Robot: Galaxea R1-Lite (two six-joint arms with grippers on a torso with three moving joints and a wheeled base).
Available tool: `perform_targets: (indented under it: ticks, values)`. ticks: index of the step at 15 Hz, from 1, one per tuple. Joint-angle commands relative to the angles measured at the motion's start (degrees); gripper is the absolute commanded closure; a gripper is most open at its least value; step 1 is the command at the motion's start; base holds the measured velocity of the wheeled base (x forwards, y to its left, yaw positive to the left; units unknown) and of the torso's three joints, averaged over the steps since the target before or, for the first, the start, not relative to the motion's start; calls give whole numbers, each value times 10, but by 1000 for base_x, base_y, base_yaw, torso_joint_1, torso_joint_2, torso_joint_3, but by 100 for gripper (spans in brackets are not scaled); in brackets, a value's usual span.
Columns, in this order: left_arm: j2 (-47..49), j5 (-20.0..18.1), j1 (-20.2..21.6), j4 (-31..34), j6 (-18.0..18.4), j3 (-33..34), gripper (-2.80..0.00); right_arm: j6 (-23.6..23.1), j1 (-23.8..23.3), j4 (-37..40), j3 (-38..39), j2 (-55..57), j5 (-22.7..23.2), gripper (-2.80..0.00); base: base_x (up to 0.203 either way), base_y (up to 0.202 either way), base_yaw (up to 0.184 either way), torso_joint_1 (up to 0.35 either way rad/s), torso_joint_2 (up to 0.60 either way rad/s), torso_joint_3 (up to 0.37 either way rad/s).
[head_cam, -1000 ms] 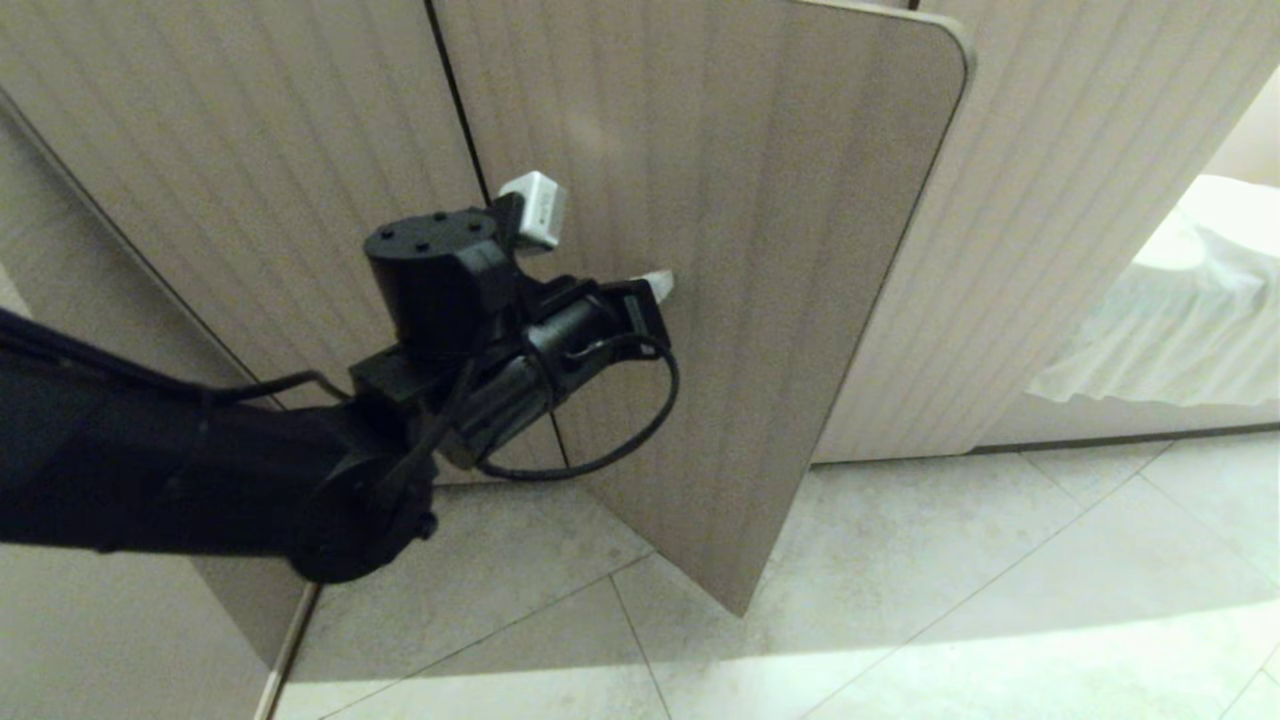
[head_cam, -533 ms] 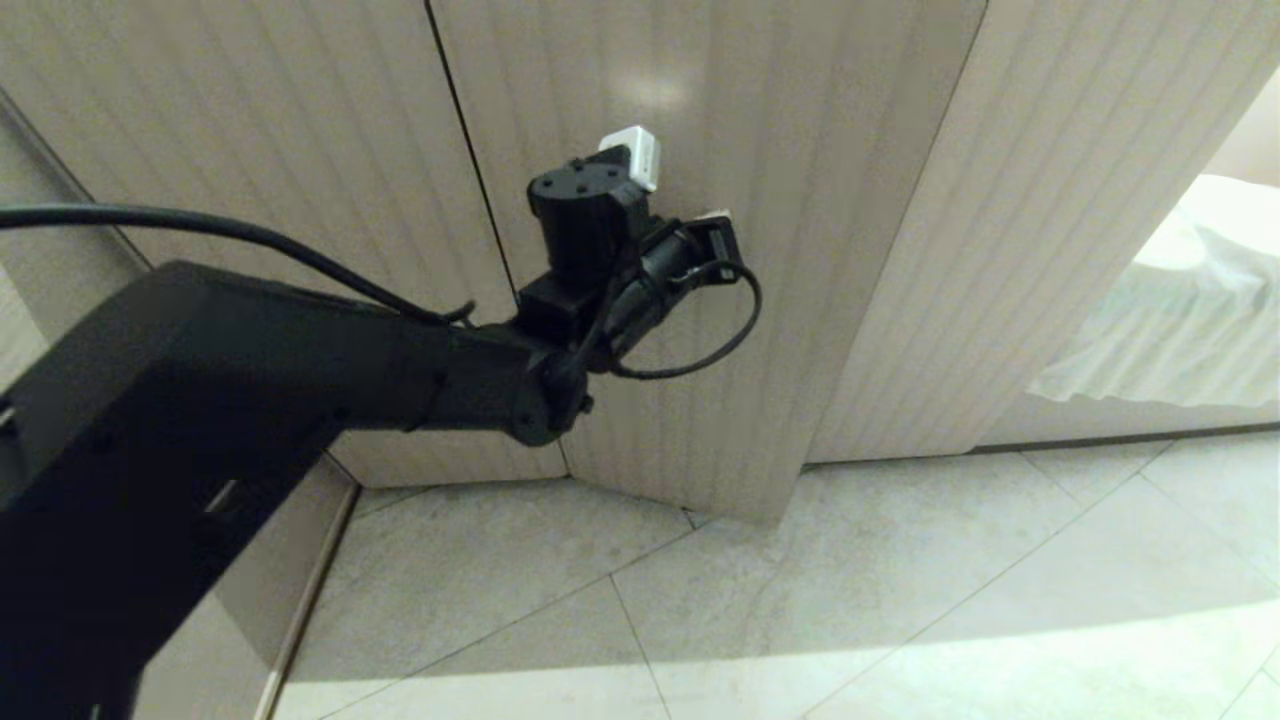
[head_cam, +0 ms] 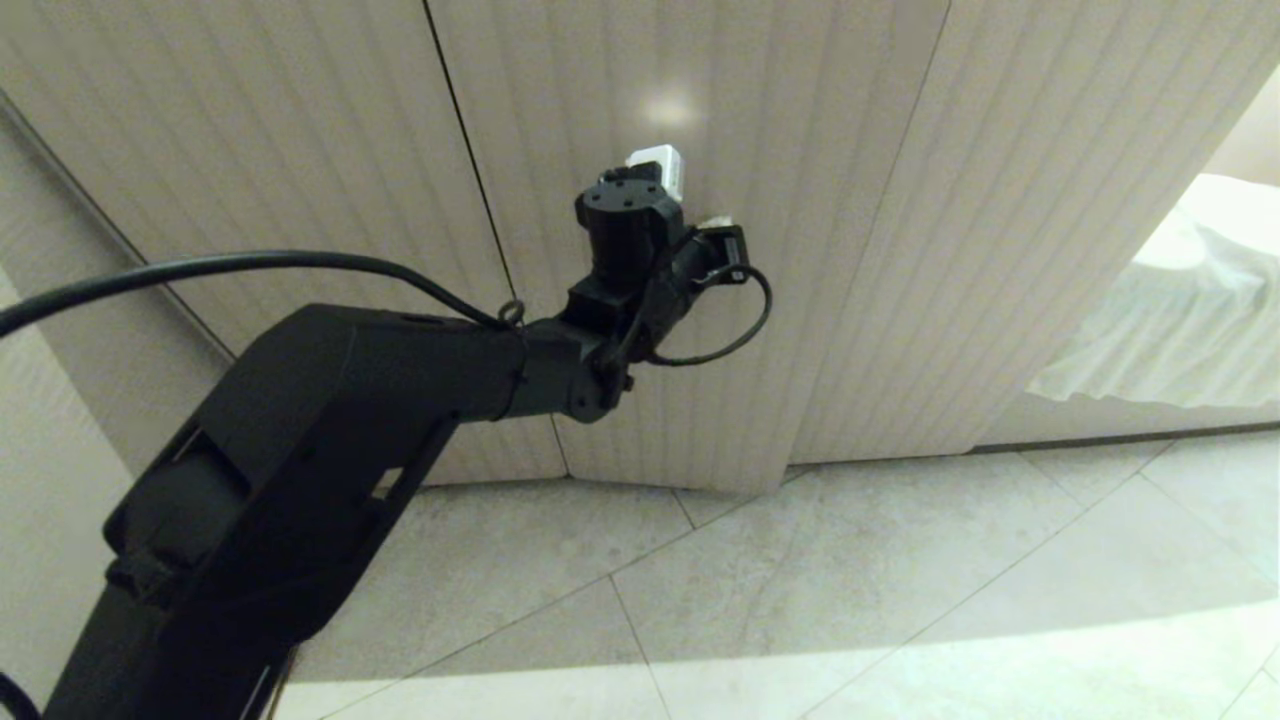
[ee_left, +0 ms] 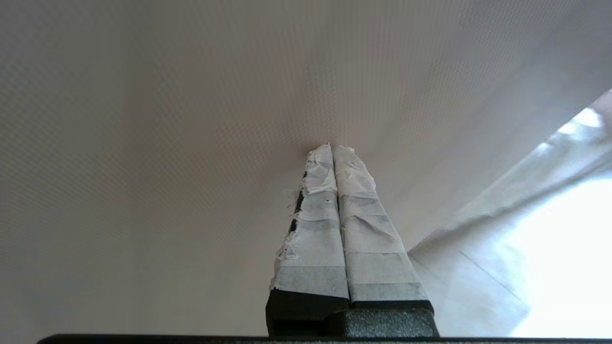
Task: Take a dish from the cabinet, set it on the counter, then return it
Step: Close the cabinet door
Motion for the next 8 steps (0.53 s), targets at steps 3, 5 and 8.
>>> perform_targets:
  ticks: [3,5,8]
  values:
    - [18,17,22,0,36,-37,0,0,0,0,0,0,0,0,0,0,0,0,0,0]
    - [3,19,33,1,51,-34,0,0,0,0,0,0,0,0,0,0,0,0,0,0]
    - [-37,33,40,20,55,-15,0,0,0,0,0,0,0,0,0,0,0,0,0,0]
